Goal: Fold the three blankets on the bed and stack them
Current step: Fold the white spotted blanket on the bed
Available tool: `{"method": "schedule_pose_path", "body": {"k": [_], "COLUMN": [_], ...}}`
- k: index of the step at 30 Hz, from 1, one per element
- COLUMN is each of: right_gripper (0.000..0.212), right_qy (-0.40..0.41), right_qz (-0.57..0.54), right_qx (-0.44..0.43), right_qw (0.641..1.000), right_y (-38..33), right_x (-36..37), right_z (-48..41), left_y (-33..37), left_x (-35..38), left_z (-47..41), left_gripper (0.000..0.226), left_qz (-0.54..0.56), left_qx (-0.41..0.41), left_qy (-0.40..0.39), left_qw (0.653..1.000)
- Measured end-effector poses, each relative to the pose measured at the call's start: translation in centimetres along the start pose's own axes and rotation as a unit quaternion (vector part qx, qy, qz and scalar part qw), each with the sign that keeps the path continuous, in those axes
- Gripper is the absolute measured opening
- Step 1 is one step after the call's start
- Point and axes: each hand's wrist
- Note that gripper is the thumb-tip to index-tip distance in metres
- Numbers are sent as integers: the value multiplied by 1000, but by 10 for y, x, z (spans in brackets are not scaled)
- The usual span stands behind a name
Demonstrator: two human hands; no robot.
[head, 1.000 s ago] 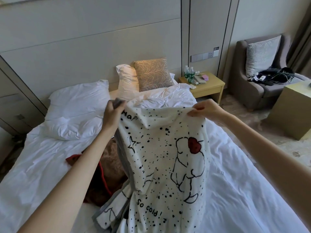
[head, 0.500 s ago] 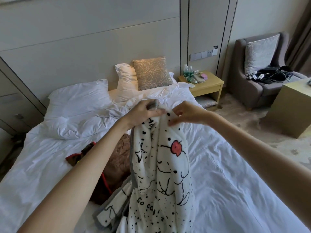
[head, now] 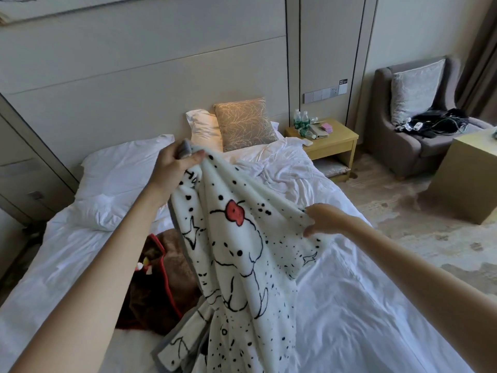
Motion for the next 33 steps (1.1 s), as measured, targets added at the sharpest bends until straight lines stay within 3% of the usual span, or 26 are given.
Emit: {"method": "schedule_pose_path", "body": {"k": [6, 11, 13, 16, 18, 21, 27, 30, 33], "right_gripper": [42, 40, 23, 32, 23, 43, 36, 25, 18], "right_qy": [163, 213, 239, 224, 200, 139, 205, 236, 218], "right_qz": [58, 109, 25, -206, -335, -498, -507, -507, -518], "right_qx": [24, 53, 100, 191, 236, 303, 343, 325, 268], "right_qw": [985, 970, 966, 933, 890, 800, 764, 763, 782], "right_y": [29, 38, 44, 46, 45, 42, 5, -12, -30], "right_x": [-27, -30, -34, -42, -45, -41, -30, -35, -44], "right_z": [-8, -6, -2, 0, 1, 1, -11, -14, -13], "left_y": [-33, -45, -53, -68, -78, -91, -108, -105, -94], "left_x": [-18, -21, -27, -32, -32, -26, 2, 13, 28], "left_z": [4, 7, 9, 12, 13, 15, 21, 23, 24], "left_gripper": [52, 51, 52, 51, 48, 37, 51, 16, 33], "left_qz": [-26, -26, -37, -63, -85, -115, -62, -30, -16], "left_qx": [-18, -38, -46, -61, -73, -107, -301, -340, -336], "left_qy": [99, 181, 213, 232, 238, 224, 141, 115, 88], "left_qw": [995, 982, 975, 969, 965, 962, 941, 933, 938]}}
Point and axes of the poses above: each hand's wrist, its own z-axis away from the middle knuckle, its own x-axis out of the palm, y = z × x, and after that the axes turned 13 degrees about y, right-handed
